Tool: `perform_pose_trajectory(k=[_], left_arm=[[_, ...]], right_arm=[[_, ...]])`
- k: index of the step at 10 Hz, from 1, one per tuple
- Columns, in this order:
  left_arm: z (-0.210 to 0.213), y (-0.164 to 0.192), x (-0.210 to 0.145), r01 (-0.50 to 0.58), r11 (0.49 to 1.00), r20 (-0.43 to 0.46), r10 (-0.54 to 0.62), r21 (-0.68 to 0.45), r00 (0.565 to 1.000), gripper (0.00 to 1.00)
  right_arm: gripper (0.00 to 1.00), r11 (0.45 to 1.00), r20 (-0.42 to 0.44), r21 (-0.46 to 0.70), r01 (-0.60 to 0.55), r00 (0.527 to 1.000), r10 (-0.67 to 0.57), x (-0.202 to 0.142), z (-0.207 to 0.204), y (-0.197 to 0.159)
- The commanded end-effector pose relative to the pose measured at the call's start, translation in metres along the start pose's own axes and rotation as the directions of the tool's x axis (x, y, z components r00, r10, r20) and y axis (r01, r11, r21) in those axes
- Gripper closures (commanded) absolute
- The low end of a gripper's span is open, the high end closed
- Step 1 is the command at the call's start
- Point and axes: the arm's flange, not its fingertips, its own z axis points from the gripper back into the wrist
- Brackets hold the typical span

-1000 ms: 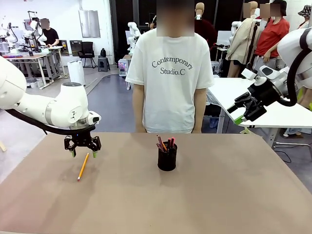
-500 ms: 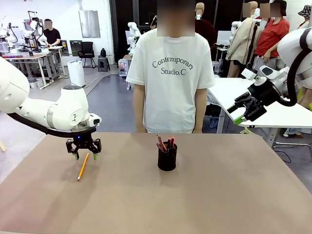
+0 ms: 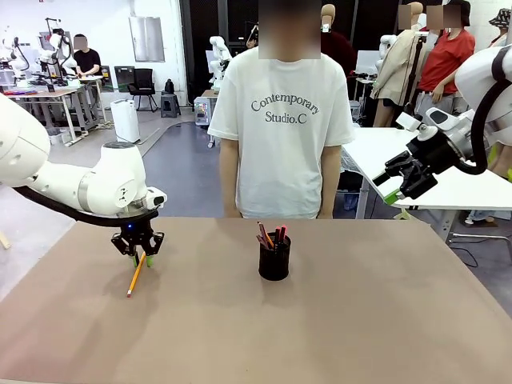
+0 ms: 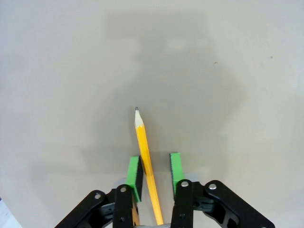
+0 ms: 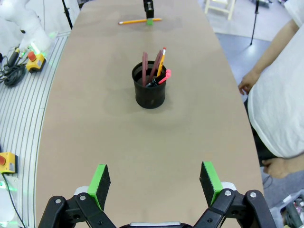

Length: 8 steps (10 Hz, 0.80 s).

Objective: Place the pens into the pen holder.
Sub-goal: Pick up a writing instrument from the table and place it into the Pen holder.

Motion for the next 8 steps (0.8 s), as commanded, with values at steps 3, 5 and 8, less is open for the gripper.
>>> perform_pose_trajectory(k=[3,5,8], left_arm=[[-0.003,0.004,0.002,0.0,1.0,-0.002,0.0,0.013,1.0,1.0],[0.008,0.008,-0.002,-0.007,1.0,0.003,0.007,-0.004,1.0,1.0],[0.057,0.022,-0.011,-0.004,0.99,0.046,0.011,-0.142,0.999,1.0]], right_arm=[[0.0,1.0,0.01,-0.004,-0.005,1.0,0.005,0.002,0.001,0.0],[0.0,1.0,0.01,-0.004,-0.005,1.0,0.005,0.002,0.001,0.0],[0.0,1.0,0.01,-0.004,-0.005,1.0,0.005,0.002,0.001,0.0]])
